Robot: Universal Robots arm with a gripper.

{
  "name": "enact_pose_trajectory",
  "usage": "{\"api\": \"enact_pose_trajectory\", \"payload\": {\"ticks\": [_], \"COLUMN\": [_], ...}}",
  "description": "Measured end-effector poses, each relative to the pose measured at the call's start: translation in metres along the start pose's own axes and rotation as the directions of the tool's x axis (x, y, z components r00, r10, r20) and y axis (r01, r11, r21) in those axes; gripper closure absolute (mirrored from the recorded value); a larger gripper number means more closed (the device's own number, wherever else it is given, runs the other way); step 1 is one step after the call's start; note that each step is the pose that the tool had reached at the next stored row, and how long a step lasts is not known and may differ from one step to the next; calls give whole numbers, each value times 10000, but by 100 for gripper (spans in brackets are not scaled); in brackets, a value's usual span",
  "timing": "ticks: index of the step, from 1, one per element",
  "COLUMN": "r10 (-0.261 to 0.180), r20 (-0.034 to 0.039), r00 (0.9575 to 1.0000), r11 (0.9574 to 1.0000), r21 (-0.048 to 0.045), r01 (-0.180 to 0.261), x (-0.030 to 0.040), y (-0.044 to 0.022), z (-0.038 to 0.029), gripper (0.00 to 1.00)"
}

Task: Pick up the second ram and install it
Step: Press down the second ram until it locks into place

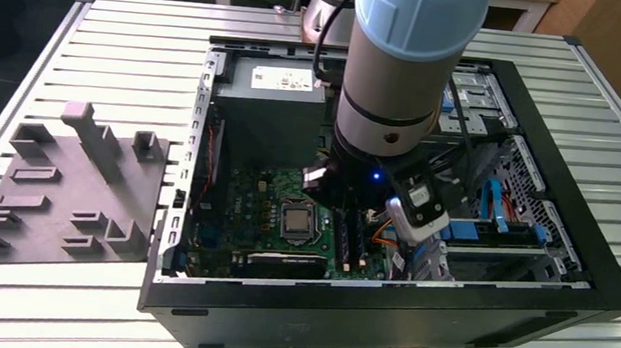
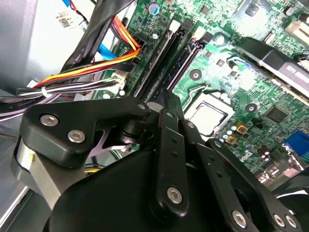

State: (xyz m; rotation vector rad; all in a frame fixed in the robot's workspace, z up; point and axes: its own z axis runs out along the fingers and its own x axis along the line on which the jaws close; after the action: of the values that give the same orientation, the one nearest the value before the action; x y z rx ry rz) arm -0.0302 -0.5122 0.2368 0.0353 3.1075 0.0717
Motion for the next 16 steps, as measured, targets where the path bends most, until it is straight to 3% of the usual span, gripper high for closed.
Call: {"api": "enact_pose_trajectory", "payload": {"ticks": [16], "r10": [145], "r20": [6], "r00": [9999], "r11": [9999], "r21": [6], "r01": [-145], "x": [0], "y": [-27], "z": [10], "gripper": [89]}}
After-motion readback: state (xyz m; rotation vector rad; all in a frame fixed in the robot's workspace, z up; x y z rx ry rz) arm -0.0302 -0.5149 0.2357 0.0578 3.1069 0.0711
